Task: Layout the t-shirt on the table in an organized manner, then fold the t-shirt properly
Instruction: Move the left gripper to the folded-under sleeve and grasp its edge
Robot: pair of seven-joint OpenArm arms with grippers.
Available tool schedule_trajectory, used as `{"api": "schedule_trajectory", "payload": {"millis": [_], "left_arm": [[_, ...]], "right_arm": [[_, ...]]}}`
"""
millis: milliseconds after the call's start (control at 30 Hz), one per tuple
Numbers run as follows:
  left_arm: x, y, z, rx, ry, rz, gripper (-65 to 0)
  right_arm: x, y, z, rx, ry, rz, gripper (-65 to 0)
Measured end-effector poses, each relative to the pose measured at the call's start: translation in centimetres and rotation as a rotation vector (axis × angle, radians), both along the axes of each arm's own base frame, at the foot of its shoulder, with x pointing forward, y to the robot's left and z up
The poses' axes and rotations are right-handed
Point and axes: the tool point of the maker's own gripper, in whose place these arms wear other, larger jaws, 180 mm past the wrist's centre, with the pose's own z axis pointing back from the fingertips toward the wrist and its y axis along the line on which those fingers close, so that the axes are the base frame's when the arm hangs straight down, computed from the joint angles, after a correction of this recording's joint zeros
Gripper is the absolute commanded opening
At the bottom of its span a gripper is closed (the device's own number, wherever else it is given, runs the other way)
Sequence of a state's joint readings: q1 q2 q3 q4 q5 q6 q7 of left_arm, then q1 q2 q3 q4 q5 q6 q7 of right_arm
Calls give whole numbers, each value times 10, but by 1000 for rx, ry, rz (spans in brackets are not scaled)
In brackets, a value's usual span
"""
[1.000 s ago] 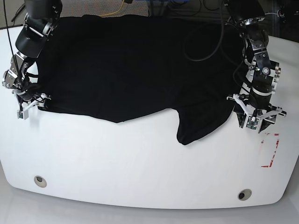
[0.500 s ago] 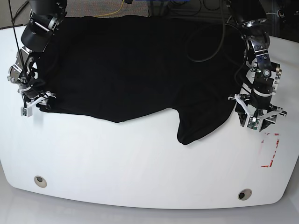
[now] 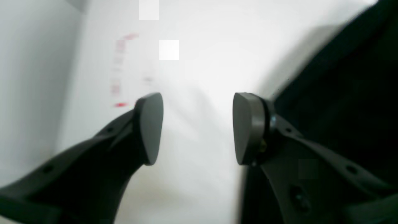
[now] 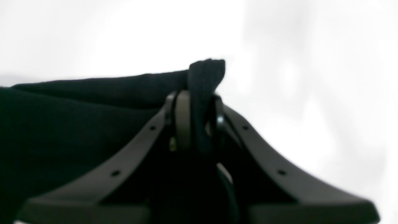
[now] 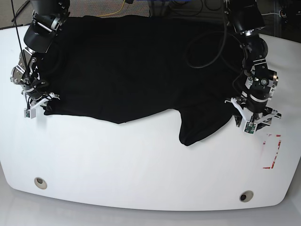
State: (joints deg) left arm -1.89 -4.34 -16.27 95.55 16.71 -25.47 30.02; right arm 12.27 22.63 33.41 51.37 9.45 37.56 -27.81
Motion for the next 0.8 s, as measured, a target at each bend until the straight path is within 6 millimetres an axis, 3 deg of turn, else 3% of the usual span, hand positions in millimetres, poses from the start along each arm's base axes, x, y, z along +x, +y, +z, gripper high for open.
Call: {"api": "schedule_trajectory", "payload": {"millis": [433, 800], "left_arm": [[31, -69, -7, -110, 5, -143, -320], [54, -102, -23, -164, 32, -200, -320]], "right_arm": [[1, 2, 0, 0, 1, 5, -573], [5, 11, -1, 2, -2, 35, -573]]}}
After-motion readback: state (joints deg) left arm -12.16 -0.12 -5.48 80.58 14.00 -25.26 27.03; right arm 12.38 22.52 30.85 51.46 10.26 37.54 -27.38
